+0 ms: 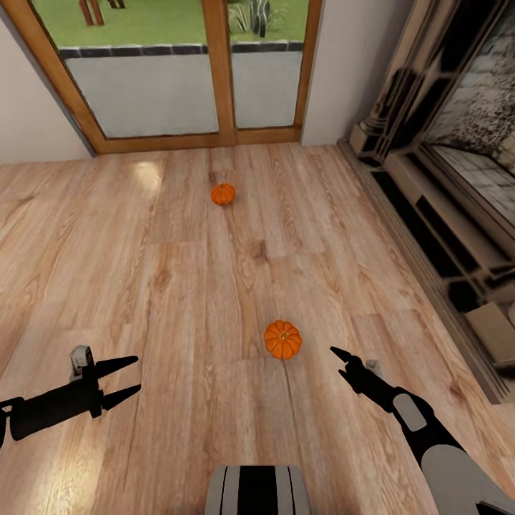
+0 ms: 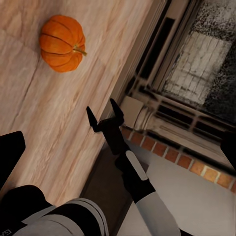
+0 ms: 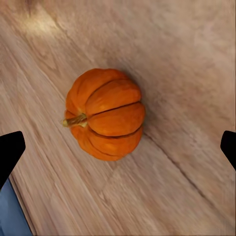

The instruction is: Place each of the two pumpkins and all three candles from the living room inside a cabinet in the living room (use any cabinet), then make sure every cabinet is closed, and position the cauldron so it is next to a table in the living room.

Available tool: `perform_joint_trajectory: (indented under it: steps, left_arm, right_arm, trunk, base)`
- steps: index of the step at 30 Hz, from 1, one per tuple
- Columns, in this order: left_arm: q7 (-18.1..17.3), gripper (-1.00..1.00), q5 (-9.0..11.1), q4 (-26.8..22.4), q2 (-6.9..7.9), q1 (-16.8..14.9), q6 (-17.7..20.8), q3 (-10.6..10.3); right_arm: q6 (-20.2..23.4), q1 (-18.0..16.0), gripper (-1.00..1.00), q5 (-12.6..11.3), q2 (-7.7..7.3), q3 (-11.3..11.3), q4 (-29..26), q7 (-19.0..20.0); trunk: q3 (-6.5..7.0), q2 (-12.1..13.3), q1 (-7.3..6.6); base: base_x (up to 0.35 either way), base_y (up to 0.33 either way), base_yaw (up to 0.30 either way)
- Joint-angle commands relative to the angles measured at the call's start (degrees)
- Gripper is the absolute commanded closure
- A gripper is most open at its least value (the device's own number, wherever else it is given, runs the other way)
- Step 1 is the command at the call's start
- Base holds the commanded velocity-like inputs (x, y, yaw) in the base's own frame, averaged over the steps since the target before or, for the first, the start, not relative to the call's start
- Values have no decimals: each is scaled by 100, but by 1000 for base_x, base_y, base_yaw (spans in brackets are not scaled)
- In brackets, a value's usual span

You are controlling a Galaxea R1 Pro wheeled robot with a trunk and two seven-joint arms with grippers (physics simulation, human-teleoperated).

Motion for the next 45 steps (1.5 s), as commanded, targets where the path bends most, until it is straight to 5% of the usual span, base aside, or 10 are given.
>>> perform_joint_trajectory:
  steps: [1,36,45]
  left_arm:
    - [-61,-100,-58,4,1,1,16,3]
    - [-63,-100,-55,13,-15,4,3,14]
    - [-63,-100,-41,13,-8,5,7,22]
  right_arm:
    - [43,-4,-100,-24,2,-23,1,6]
    - [38,-2,-100,-24,11,-23,10,-21]
    - [38,-2,-100,-24,11,-23,10,-22]
  trunk:
    - [-3,-1,2]
    - [-3,-1,2]
    - [-203,-13,25]
  base:
    - [218,0,0]
    - [92,83,0]
    - [0,0,0]
